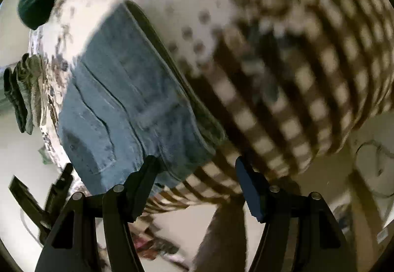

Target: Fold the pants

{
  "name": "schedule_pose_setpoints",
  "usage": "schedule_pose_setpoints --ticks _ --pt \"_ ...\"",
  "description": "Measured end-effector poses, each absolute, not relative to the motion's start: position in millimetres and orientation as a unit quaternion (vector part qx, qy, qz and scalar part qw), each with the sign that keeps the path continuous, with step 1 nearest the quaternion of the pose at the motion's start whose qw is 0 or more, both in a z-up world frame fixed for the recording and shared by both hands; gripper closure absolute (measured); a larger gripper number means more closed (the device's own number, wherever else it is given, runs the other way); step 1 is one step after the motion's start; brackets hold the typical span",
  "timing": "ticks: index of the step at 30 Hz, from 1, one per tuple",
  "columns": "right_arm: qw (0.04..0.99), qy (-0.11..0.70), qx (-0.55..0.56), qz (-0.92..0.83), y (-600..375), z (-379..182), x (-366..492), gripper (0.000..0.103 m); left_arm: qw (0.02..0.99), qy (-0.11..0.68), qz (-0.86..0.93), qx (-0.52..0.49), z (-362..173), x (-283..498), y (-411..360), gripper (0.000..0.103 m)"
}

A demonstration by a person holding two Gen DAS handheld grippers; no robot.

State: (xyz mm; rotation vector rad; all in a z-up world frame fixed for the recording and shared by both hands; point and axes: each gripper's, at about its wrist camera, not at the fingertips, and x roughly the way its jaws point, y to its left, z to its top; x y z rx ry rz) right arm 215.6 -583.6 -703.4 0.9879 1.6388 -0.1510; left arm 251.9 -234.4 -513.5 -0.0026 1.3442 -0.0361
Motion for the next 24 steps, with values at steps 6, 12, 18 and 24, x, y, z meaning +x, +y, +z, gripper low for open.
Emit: schedule_pose_setpoints --ticks 6,12,18,24 --pt "0.544 0.648 0.531 -0.052 -578.3 -727.3 200.8 0.074 0.769 0.639 0.000 -0.039 -530.1 239.7 -224.4 0.027" --pt "0.665 0.632 0.394 -0.050 -562.0 -672.0 225.3 0.085 0.769 0.638 0.000 -0.044 -531.7 243.4 -219.0 0.027" --pt "0.620 0.649 0.440 -0.034 -561.4 -696.7 218.9 0.069 0.760 0.644 -0.008 -0.088 -532.3 244.8 -207.1 0.027" --pt "0.573 0.587 0.571 -0.005 -562.2 -725.1 183.5 0.037 0.759 0.630 -0.007 -0.166 -527.9 247.0 -173.3 0.027"
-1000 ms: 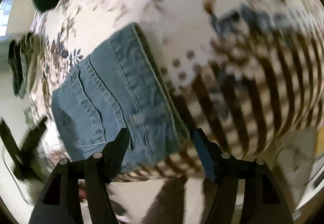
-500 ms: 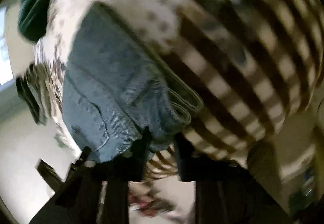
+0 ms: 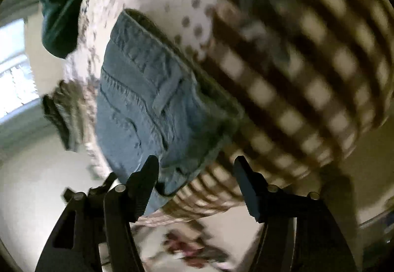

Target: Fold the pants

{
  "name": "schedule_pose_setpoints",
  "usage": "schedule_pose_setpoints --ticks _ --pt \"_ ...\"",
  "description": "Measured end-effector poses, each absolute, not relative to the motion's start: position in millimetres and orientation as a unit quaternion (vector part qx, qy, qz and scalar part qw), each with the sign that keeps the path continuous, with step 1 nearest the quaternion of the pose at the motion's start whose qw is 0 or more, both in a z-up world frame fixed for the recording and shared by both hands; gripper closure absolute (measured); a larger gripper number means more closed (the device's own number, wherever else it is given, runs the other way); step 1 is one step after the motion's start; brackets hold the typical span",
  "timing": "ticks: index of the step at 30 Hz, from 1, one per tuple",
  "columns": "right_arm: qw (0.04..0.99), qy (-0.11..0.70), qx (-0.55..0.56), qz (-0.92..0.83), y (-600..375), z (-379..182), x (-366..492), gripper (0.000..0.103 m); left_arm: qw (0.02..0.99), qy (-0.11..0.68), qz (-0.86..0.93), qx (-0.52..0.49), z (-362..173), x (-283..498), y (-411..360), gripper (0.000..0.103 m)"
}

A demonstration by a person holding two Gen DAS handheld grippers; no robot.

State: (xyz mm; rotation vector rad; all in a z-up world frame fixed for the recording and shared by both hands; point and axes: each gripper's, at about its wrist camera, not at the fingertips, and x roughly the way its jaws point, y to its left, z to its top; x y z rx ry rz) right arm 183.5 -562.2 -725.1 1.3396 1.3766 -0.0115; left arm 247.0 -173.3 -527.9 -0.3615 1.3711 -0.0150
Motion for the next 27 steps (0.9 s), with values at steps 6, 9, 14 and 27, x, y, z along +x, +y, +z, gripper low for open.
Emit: schedule_pose_setpoints --ticks 6,9,14,27 --pt "0.560 0.553 0.615 0.050 -524.4 -762.5 196.9 0.030 0.720 0.646 -0.049 -0.249 -560.8 257.3 -161.0 0.027" --pt "0.572 0.541 0.615 0.057 -507.8 -769.7 213.6 0.023 0.712 0.647 -0.059 -0.266 -569.2 261.5 -162.1 0.027" --pt "0.604 0.502 0.612 0.094 -500.0 -746.7 225.5 0.023 0.708 0.646 -0.073 -0.277 -571.1 263.5 -159.4 0.027" --pt "0.655 0.499 0.562 0.069 -483.4 -736.1 242.6 0.062 0.714 0.611 -0.147 -0.308 -569.5 261.0 -166.1 0.074"
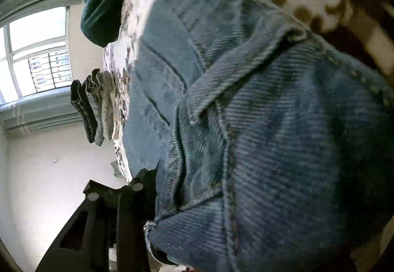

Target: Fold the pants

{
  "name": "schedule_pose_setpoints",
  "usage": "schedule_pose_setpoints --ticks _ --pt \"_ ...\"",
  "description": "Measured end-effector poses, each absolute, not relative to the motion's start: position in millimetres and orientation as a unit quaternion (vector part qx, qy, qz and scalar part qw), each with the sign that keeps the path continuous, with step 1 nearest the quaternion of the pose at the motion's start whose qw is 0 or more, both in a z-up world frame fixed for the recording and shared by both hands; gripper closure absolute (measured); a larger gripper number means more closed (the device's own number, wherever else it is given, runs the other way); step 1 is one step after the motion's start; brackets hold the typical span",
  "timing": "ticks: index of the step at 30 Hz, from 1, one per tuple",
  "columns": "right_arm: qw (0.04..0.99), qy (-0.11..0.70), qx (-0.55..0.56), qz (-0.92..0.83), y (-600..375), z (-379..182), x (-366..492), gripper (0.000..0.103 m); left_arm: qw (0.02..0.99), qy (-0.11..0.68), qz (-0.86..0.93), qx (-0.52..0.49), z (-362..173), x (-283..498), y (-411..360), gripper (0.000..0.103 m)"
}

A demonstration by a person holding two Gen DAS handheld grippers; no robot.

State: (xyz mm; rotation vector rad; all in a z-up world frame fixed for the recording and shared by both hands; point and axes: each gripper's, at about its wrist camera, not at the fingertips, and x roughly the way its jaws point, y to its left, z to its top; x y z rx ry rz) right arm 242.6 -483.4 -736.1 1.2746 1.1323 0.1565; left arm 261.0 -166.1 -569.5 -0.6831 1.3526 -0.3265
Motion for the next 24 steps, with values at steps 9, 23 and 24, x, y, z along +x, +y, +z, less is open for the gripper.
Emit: schedule_pose_setpoints --ticks 9,23,24 --pt "0.684 0.495 0.532 0.067 -495.7 -662.5 253.6 0.068 0.732 0.589 -0.156 -0.305 -503.9 256.0 -174.6 0.083" --pt "0.720 0.476 0.489 0.123 -457.5 -492.6 327.9 0.068 0.765 0.526 -0.157 -0.336 -353.6 306.9 -124.4 0.084" --pt "0.724 0.474 0.485 0.128 -446.0 -479.4 341.6 0.068 0.769 0.519 -0.157 -0.339 -340.2 320.6 -111.6 0.084"
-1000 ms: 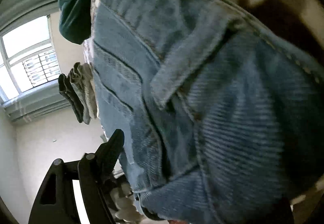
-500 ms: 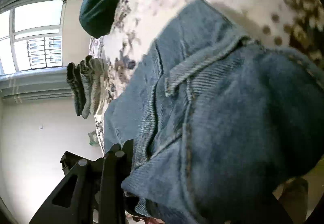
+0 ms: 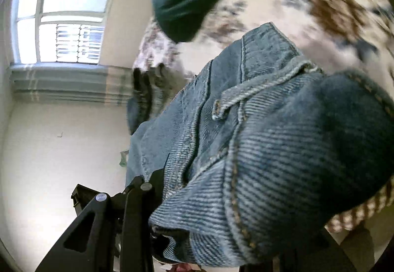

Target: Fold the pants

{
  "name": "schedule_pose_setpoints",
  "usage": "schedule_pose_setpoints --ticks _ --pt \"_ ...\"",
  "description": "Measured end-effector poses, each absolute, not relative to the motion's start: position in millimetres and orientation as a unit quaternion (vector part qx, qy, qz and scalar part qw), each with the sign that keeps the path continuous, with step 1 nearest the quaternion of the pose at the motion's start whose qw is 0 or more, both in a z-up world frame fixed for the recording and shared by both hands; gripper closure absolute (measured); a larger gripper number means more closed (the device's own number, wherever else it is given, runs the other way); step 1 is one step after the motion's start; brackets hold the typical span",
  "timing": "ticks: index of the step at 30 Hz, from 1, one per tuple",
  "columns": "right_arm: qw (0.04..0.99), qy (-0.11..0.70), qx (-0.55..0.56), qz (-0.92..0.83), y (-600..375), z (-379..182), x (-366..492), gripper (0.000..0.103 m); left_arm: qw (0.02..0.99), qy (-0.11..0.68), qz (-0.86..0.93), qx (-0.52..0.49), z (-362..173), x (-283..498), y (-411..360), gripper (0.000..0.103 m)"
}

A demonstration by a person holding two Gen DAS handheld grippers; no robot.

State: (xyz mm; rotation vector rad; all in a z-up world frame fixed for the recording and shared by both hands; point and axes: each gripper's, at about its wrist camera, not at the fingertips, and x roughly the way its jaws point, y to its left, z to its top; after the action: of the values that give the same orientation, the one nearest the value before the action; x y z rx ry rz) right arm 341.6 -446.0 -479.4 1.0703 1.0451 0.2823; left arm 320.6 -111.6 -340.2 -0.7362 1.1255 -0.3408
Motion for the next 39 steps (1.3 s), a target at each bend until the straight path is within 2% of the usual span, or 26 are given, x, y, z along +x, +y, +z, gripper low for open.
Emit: schedule_pose_setpoints --ticks 7,14,19,26,29,31,35,37,38,39 --pt "0.747 0.450 0.464 0.157 -333.6 -401.6 459.9 0.068 0.784 0.486 -0.162 -0.349 -280.3 426.6 -8.5 0.084" --pt "0.770 0.413 0.460 0.159 -200.0 -369.9 612.2 0.068 0.795 0.464 -0.177 -0.349 -253.1 578.7 111.2 0.084" --pt "0.775 0.408 0.457 0.155 -131.0 -394.9 702.4 0.068 0.797 0.465 -0.179 -0.341 -275.9 666.1 170.2 0.084" --pt "0.766 0.460 0.432 0.125 -73.4 -475.7 766.5 0.067 0.774 0.521 -0.151 -0.325 -370.5 721.5 217.5 0.083" --pt "0.749 0.490 0.430 0.119 -77.6 -499.7 769.7 0.059 0.770 0.532 -0.139 -0.323 -397.7 722.1 229.8 0.077" --pt "0.745 0.505 0.420 0.114 -85.5 -506.0 765.3 0.050 0.767 0.535 -0.134 -0.328 -401.9 718.9 236.4 0.074" --pt "0.741 0.519 0.413 0.107 -96.8 -501.8 756.2 0.047 0.770 0.544 -0.121 -0.312 -393.4 713.9 236.9 0.067" --pt "0.747 0.528 0.395 0.086 -102.7 -498.0 753.5 0.014 0.773 0.548 -0.106 -0.300 -385.8 710.1 235.4 0.067" --pt "0.752 0.527 0.389 0.080 -105.0 -493.4 749.7 0.012 0.778 0.550 -0.094 -0.291 -380.7 707.7 234.1 0.066" --pt "0.752 0.526 0.388 0.078 -109.2 -489.8 744.6 0.012 0.781 0.553 -0.079 -0.278 -376.7 706.1 233.0 0.060"
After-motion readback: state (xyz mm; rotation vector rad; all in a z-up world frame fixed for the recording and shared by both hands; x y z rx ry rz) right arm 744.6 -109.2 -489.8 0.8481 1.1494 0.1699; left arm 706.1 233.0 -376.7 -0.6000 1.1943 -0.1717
